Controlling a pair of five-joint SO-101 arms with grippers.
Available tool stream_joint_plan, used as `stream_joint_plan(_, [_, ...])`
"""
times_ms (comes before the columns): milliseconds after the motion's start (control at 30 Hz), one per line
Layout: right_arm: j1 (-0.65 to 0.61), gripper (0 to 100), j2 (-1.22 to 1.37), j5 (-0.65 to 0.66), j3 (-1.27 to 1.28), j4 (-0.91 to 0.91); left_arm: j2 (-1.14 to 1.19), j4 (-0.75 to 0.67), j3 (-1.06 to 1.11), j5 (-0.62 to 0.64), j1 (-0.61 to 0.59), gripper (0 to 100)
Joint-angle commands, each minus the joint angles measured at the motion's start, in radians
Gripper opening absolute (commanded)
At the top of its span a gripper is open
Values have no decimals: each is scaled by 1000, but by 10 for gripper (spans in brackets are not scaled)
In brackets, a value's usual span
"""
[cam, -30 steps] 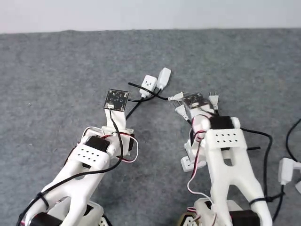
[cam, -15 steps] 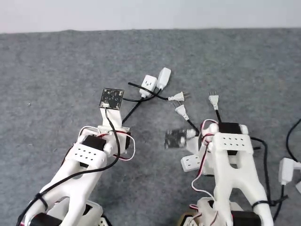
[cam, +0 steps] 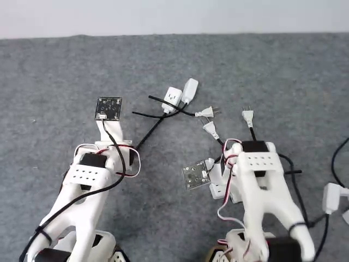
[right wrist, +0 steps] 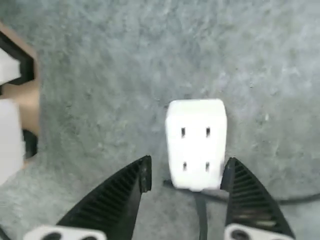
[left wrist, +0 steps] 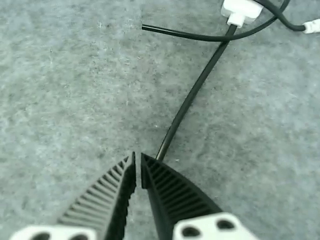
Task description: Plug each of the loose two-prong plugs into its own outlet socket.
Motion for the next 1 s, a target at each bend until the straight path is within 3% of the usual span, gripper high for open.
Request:
stream_joint_plan(0, [-5,234,130,11,-57,-77,0,-23,-53,-12,-8,16])
stream_joint_plan(133, [-10,202,226,-97,-127,-71,0,-23,-53,-12,-3,16])
stream_joint_plan(267, [-38,2,228,-226,-147,-88,0,-23,-53,-12,-3,16])
stream_joint_plan(367, [-90,13,193,-423,-149,-110,0,-20,-53,-6,-2,16])
stream_joint_plan(467, [-196,9,119,-760,-169,-116,0,-20,-54,12,-2,16])
stream_joint_plan(600, [-337,8,22,-1358,-249,-116,0,-6,-62,129,-9,16])
stream_joint_plan(733, [-386,8,-7,-1896,-322,-127,-2,54,-65,178,-9,16])
stream_joint_plan(833, [-427,11,13,-2108,-330,-214,-2,104,-65,189,-11,16])
stream_joint_plan(967, [-446,9,136,-2179,-319,-355,-2,135,-64,189,-11,16])
